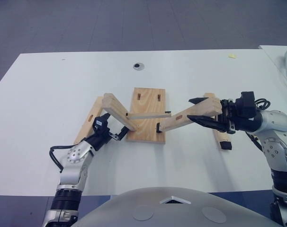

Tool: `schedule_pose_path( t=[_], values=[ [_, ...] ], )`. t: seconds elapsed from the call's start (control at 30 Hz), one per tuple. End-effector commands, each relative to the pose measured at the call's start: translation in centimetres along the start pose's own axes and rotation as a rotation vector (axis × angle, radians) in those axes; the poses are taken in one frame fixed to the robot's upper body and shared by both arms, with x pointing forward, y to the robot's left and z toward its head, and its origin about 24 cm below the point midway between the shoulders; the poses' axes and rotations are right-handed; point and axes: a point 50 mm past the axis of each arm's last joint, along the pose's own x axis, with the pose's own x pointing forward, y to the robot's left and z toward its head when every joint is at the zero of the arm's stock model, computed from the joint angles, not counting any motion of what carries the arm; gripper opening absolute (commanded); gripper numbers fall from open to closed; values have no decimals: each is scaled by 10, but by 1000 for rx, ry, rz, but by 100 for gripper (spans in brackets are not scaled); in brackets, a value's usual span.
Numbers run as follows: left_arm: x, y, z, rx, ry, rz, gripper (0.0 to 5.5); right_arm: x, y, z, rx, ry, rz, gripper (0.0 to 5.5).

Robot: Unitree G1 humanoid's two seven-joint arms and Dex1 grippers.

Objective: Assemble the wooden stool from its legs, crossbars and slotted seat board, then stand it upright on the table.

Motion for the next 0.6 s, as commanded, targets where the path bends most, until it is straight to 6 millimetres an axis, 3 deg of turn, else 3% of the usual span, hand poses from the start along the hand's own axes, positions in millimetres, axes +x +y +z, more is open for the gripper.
schedule_pose_path(
  t=[0.03, 0.6],
  values=[
    [-5, -2, -18, -23, 105, -6, 540, 0, -4, -3, -2, 32, 25, 207],
    [-8, -13, -28, -60, 100, 20, 540, 5, -24, 3, 4, 121, 148, 207]
  ],
)
